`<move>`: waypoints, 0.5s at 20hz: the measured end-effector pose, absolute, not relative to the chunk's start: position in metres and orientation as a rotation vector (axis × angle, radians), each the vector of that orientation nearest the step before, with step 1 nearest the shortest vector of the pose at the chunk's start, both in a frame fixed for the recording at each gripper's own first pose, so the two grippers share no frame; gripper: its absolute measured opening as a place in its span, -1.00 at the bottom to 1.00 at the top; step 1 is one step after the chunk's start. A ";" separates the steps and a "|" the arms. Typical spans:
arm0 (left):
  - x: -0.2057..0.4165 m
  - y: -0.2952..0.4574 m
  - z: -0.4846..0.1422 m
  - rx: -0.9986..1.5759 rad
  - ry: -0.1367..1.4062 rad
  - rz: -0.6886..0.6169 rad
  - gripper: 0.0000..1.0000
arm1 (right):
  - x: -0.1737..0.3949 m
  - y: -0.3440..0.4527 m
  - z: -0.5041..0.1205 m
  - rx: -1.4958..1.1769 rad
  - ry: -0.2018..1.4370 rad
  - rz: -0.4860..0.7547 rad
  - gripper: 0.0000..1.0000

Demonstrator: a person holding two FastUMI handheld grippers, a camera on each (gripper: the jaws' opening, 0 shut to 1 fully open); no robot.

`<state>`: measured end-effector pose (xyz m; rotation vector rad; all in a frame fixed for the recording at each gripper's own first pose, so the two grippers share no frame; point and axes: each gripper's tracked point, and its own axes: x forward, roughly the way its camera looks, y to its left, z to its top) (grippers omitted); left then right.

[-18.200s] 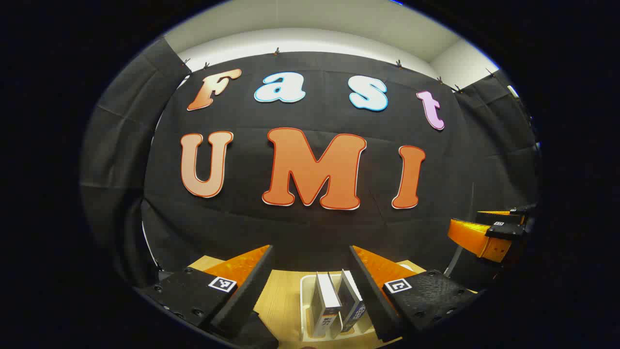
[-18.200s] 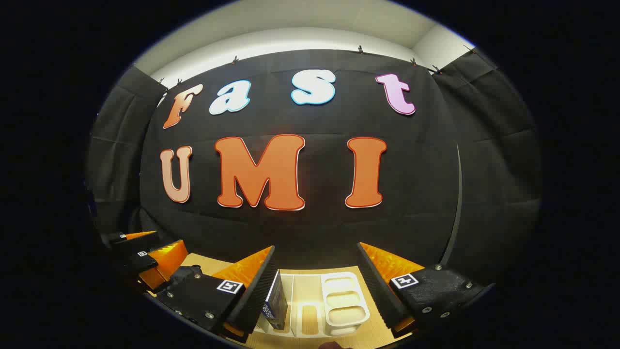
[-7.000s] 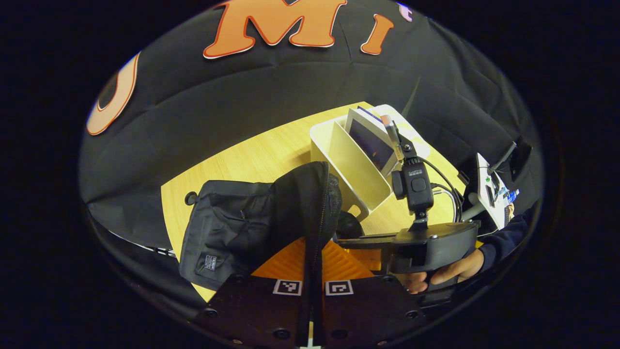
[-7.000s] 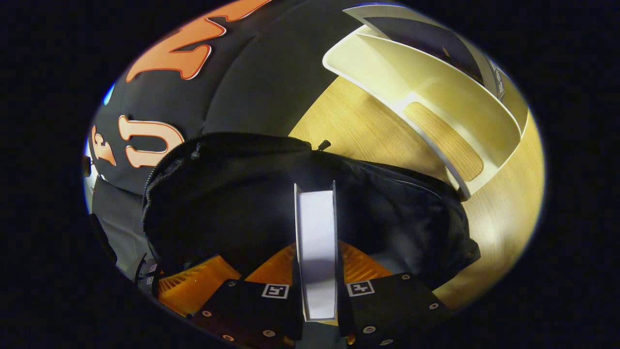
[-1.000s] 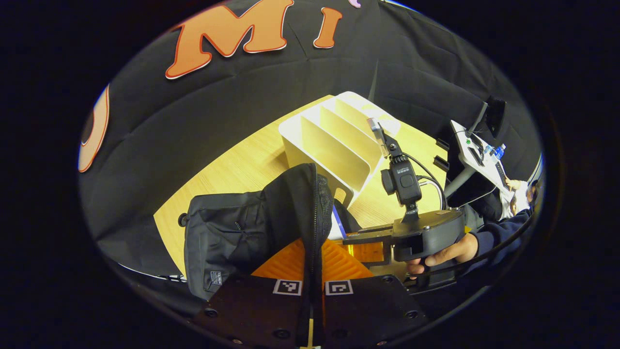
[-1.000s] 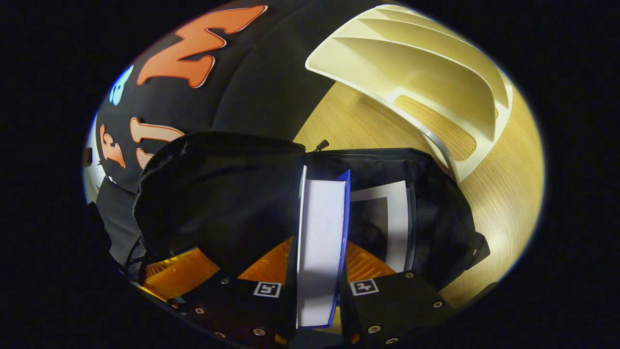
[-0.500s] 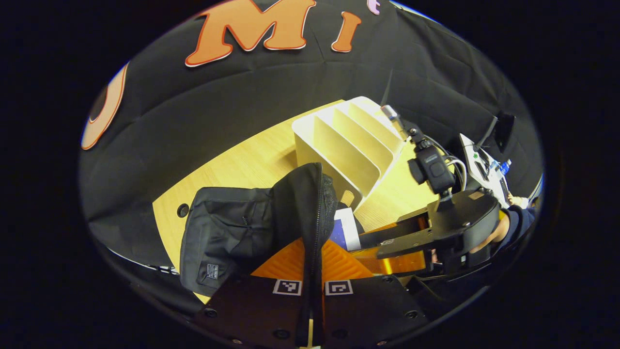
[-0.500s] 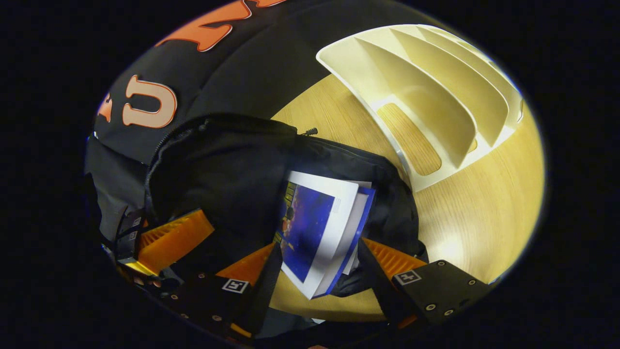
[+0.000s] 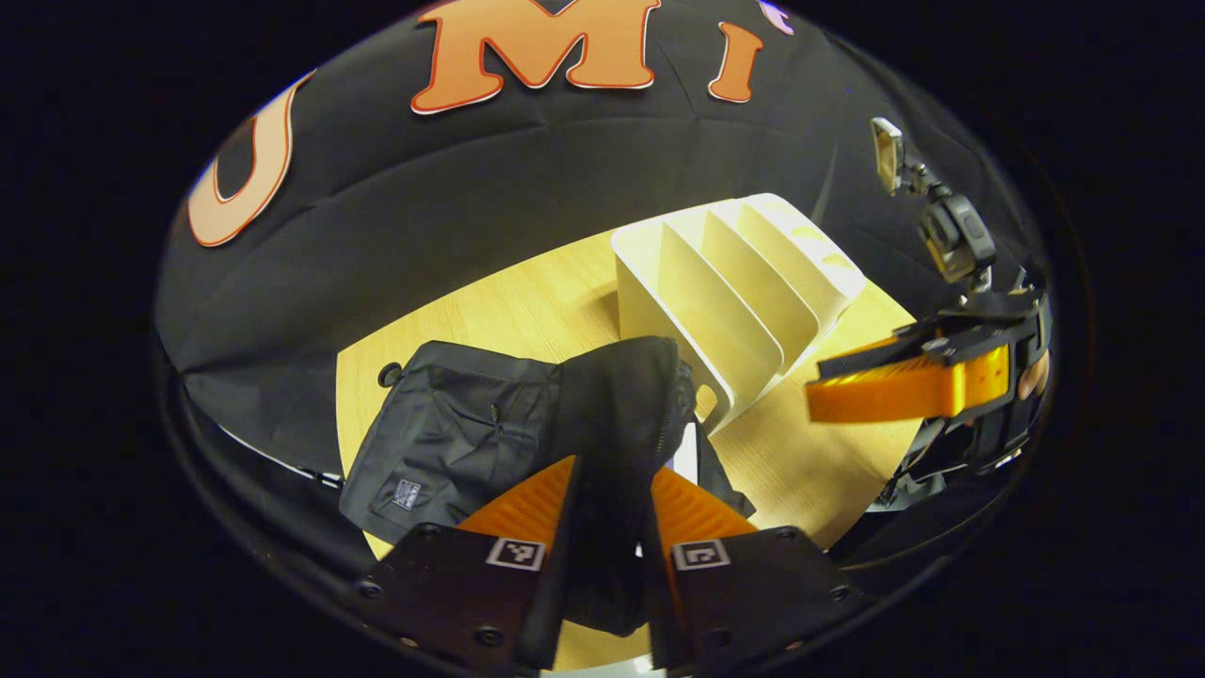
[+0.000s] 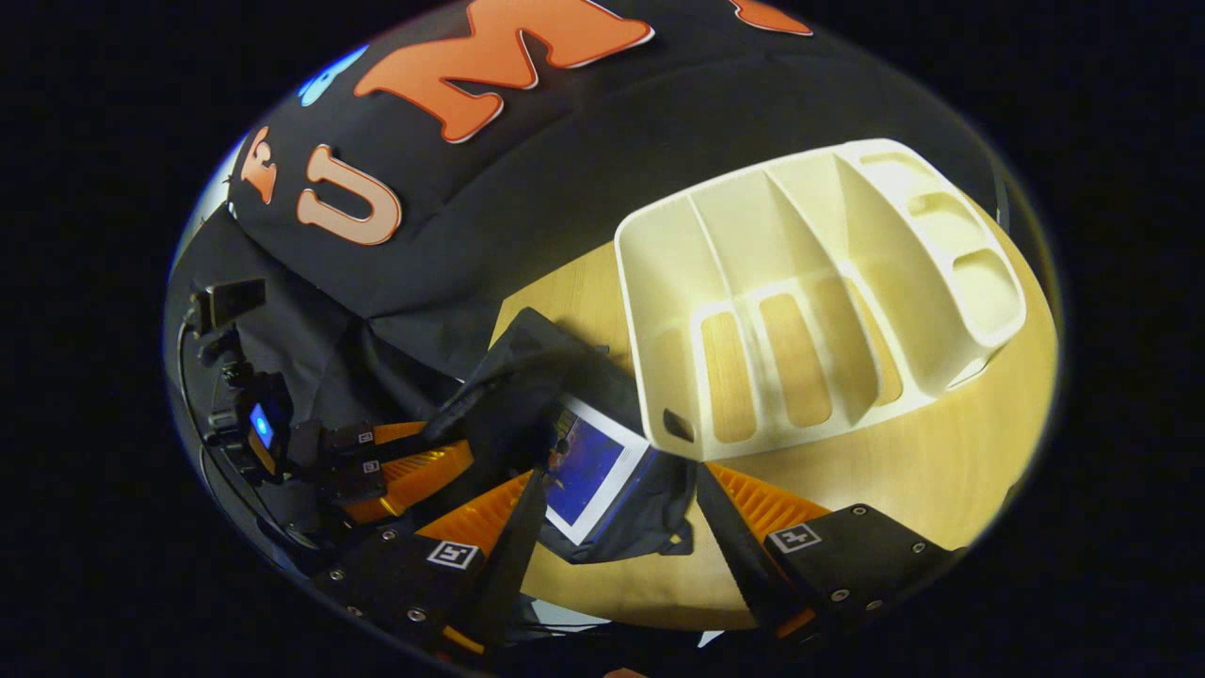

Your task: Open the schoolbag, grab two books from the bookshelf and put them into the schoolbag.

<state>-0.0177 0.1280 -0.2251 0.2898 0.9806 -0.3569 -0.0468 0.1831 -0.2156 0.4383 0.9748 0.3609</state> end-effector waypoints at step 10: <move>-0.034 0.011 -0.212 0.254 0.858 -0.220 0.93 | -0.016 0.069 -0.168 0.267 0.774 0.373 0.94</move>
